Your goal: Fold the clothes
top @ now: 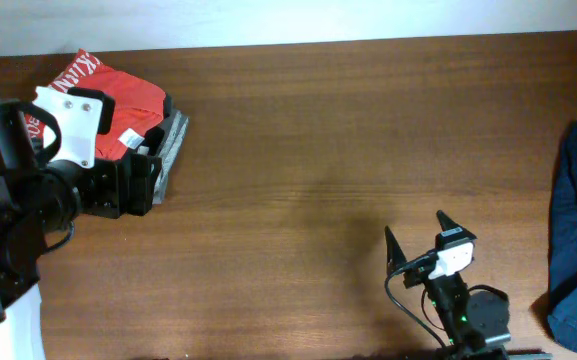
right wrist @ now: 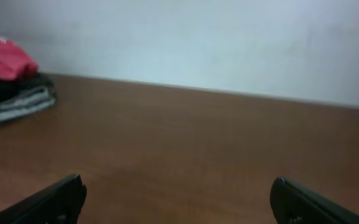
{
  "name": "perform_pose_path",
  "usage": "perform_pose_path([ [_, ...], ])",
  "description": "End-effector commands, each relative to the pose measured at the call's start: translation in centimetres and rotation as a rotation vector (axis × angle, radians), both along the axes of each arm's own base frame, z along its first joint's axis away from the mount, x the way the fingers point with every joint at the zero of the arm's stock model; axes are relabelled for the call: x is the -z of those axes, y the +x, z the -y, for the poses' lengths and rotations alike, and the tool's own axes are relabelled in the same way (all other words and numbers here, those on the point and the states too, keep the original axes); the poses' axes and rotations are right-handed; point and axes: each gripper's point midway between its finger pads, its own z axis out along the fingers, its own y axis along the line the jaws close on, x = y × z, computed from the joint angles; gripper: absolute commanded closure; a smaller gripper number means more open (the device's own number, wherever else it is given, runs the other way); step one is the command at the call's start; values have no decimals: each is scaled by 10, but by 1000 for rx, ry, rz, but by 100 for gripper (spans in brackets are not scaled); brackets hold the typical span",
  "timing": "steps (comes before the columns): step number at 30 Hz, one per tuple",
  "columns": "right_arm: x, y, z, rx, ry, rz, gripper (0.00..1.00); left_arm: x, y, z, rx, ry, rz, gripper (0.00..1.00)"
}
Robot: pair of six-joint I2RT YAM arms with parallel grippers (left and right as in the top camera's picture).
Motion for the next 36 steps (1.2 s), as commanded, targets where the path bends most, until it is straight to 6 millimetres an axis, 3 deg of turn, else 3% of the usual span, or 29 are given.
perform_pose_path([
  [1,1,0,2,11,25,-4,1,1,0,2,3,-14,-6,1],
  [26,1,0,2,11,25,-4,1,1,0,2,0,-10,-9,1],
  [28,1,0,2,11,25,-4,1,-2,5,-8,-31,41,22,1],
  [29,1,0,2,10,25,-4,1,-10,18,-9,-31,56,88,1],
  [32,1,0,2,10,25,-4,1,-20,38,4,20,70,232,1],
  [36,1,0,2,11,25,-4,1,-3,51,23,78,62,380,1],
])
